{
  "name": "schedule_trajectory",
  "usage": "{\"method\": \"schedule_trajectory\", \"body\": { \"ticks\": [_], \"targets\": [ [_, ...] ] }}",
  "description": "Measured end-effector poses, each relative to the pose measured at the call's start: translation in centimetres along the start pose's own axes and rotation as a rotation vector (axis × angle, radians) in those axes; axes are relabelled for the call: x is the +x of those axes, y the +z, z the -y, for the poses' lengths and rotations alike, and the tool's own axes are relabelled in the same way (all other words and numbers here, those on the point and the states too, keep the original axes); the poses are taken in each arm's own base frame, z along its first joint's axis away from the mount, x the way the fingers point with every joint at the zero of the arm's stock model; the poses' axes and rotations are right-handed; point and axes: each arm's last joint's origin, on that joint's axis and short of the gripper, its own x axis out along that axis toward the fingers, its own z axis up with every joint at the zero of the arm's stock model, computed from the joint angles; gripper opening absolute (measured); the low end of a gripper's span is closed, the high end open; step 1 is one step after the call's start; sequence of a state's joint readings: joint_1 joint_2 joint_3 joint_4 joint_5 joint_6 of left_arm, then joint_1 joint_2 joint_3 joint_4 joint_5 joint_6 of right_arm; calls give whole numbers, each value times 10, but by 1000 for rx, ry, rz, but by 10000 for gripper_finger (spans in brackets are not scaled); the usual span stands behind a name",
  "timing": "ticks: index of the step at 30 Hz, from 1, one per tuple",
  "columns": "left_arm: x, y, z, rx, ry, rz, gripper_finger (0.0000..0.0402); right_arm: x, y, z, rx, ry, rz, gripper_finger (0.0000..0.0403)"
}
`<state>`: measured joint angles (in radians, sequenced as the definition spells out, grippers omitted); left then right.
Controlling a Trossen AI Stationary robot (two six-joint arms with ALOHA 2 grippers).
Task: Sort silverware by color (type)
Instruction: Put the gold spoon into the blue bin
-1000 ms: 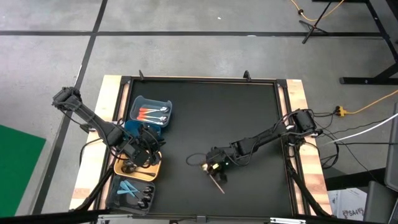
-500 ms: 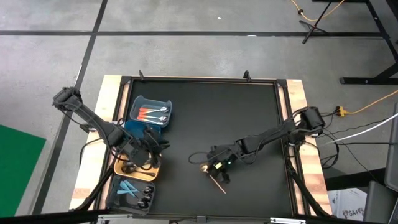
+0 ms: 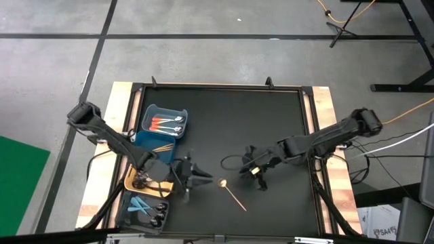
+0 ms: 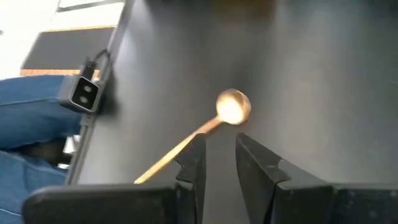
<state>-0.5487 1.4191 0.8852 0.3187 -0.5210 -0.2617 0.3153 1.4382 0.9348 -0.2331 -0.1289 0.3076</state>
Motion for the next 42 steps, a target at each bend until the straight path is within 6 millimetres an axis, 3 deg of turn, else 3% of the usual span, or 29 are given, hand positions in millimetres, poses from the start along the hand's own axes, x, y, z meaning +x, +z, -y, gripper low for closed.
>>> {"method": "schedule_trajectory", "body": {
  "ticks": [11, 17, 24, 34, 42],
  "targets": [
    [58, -26, -1, 7, -157, 53, 66, -59, -9, -1, 6, -148, -28, 78],
    [103, -21, 14, 108, -237, -25, 66, -68, -11, 0, 6, -192, -28, 78],
    [143, -30, 25, 269, -215, -248, 66, -69, -14, 1, 11, -201, -51, 78],
    [162, -69, 13, 380, -174, -442, 66, -69, -13, 1, 30, -200, -47, 78],
    [161, -79, -6, 402, -128, -595, 66, -69, -13, 1, 30, -200, -46, 78]
  ]
}}
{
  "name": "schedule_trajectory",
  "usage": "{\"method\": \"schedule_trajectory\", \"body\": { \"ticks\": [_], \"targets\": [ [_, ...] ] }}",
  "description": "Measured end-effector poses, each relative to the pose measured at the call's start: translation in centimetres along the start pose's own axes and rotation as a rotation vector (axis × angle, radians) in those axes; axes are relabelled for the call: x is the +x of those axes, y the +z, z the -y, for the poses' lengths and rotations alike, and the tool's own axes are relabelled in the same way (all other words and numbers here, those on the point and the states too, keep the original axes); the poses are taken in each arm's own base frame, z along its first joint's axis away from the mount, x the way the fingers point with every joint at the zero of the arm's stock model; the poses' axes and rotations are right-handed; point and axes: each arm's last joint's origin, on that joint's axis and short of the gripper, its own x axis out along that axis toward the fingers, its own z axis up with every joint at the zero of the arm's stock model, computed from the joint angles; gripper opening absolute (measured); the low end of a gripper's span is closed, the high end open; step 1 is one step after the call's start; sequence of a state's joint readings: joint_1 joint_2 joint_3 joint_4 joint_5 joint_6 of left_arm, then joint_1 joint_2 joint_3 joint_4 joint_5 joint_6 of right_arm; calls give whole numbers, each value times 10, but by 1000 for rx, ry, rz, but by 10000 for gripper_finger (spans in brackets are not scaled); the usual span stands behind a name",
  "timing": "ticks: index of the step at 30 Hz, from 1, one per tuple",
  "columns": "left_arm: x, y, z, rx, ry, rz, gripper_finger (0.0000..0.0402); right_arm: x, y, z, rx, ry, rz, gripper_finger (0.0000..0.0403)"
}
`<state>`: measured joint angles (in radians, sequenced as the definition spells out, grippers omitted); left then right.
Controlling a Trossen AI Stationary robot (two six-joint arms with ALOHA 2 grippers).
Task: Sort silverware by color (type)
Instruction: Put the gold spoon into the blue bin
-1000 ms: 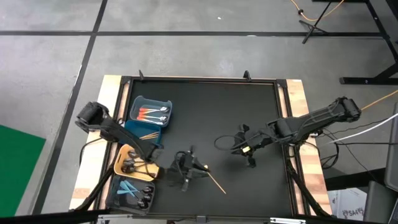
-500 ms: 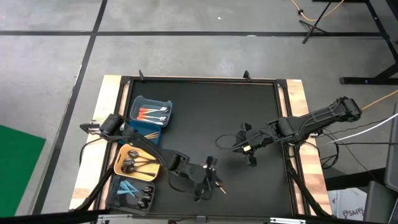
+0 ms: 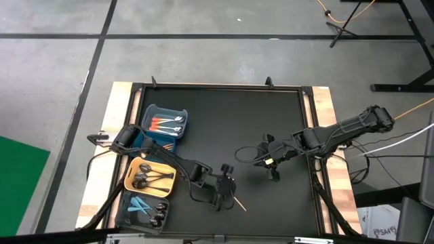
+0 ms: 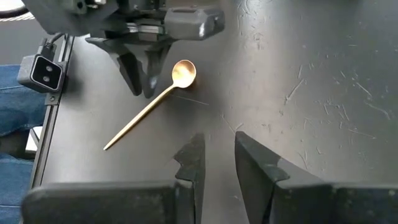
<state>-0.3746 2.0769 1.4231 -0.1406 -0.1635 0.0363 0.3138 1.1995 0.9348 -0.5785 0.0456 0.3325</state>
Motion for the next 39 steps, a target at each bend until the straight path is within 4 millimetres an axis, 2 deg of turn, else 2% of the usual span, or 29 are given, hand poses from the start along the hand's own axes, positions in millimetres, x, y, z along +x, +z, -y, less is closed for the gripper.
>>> {"method": "schedule_trajectory", "body": {
  "ticks": [10, 19, 24, 39],
  "targets": [
    [0, -1, -2, 0, -3, -11, 66, 0, 0, 0, 0, 0, 0, 78],
    [23, -19, 1, 6, -35, -69, 66, 0, 0, 0, 0, -1, -3, 78],
    [29, -24, 0, 9, -41, -91, 66, 1, 0, 0, 0, -4, -1, 78],
    [29, -36, -5, 52, -48, -214, 66, 1, 0, 0, 0, 0, -2, 78]
  ]
}}
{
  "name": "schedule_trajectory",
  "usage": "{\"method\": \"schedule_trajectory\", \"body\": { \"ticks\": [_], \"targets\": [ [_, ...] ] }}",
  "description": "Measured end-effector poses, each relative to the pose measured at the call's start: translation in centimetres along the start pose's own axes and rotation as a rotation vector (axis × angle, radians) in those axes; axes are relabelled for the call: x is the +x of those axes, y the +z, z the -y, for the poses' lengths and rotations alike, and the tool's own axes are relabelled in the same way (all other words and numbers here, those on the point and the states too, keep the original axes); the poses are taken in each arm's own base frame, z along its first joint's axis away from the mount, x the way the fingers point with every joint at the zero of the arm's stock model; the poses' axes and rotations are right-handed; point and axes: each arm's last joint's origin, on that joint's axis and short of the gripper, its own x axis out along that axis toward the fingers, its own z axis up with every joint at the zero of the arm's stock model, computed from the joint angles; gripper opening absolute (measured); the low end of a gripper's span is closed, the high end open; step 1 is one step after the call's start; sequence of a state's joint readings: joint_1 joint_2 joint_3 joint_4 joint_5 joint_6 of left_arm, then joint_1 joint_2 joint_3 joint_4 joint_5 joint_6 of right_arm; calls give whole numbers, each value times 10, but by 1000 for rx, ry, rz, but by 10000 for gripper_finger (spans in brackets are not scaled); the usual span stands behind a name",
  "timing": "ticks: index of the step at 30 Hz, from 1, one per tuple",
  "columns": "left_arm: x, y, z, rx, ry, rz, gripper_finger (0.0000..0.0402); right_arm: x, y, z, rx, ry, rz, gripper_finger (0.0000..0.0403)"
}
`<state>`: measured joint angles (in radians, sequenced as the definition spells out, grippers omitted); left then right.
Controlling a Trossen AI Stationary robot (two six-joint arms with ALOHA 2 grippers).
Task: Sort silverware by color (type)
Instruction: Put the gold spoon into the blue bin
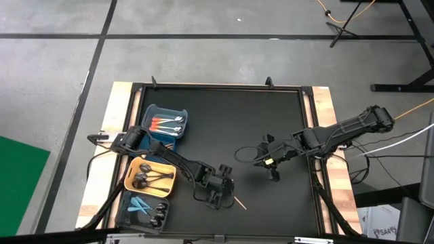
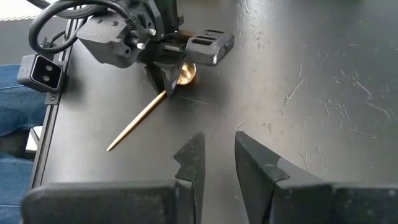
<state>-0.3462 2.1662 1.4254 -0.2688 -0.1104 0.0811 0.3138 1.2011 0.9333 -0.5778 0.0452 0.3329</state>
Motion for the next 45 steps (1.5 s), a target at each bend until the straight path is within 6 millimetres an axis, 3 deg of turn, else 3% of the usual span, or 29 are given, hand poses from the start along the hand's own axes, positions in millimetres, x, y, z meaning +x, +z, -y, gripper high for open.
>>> {"method": "schedule_trajectory", "body": {
  "ticks": [5, 13, 25, 37, 45],
  "targets": [
    [0, -3, 0, 2, -3, -36, 61, 0, 0, 0, 0, 0, 0, 78],
    [0, -4, 0, 3, -4, -38, 10, 0, 0, 0, 0, 0, 0, 78],
    [-9, 0, 2, 7, -22, -14, 5, 0, 0, 0, 0, 0, 0, 78],
    [-73, 16, 2, -33, -48, 20, 5, 0, 0, 0, 3, -1, -2, 78],
    [-136, 21, 8, -58, -55, 56, 5, -2, -2, 0, 2, 22, -23, 79]
  ]
}}
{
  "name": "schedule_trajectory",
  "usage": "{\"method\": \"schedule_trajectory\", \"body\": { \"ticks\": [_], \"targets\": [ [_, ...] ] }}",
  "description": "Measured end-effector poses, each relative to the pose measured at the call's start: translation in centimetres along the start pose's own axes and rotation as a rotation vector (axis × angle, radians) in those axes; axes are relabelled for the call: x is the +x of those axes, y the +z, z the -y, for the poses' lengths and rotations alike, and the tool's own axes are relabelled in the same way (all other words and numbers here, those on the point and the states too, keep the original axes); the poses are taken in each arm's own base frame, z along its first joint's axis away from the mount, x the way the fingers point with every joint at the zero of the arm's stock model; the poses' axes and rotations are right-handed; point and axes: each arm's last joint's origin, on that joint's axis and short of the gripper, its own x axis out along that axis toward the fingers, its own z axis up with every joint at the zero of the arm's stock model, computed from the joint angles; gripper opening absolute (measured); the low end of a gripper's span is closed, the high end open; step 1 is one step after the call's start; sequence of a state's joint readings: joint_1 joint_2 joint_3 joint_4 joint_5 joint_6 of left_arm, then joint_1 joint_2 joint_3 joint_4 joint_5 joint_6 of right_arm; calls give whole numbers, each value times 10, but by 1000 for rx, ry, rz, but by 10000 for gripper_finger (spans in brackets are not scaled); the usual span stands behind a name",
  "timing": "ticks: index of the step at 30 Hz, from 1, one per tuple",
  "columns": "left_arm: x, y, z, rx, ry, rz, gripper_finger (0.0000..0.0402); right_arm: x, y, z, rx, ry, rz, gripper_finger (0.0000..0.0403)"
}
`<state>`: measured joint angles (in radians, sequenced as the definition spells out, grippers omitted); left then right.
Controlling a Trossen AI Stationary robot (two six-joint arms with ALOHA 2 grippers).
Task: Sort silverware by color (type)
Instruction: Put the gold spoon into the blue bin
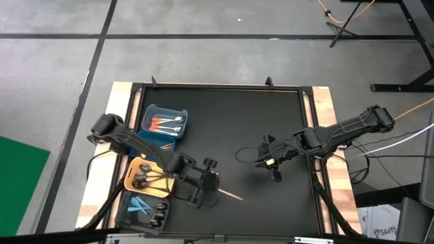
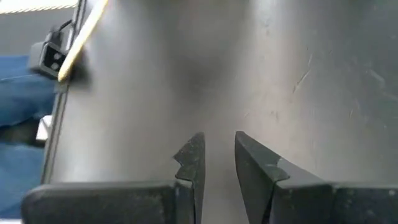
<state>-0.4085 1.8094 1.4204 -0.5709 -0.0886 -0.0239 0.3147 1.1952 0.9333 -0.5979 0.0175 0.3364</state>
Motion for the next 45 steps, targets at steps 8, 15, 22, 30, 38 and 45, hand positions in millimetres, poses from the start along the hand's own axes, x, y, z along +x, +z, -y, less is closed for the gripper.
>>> {"method": "schedule_trajectory", "body": {
  "ticks": [8, 15, 22, 30, 38, 45],
  "targets": [
    [-63, -3, 5, -43, 102, 35, 5, -36, -6, 2, -2, 58, 53, 79],
    [-113, -14, 6, -96, 196, 63, 5, -72, -11, 6, -23, 28, 200, 79],
    [-151, -32, 3, -179, 308, 47, 5, -86, -17, 11, -51, -35, 241, 79],
    [-171, -52, 3, -248, 363, -38, 5, -69, -41, 19, -85, -38, 248, 79],
    [-175, -65, 3, -263, 410, -139, 5, -31, -88, 35, -68, 10, 408, 79],
    [-175, -70, 2, -269, 427, -181, 5, -15, -122, 46, -14, 48, 490, 79]
  ]
}}
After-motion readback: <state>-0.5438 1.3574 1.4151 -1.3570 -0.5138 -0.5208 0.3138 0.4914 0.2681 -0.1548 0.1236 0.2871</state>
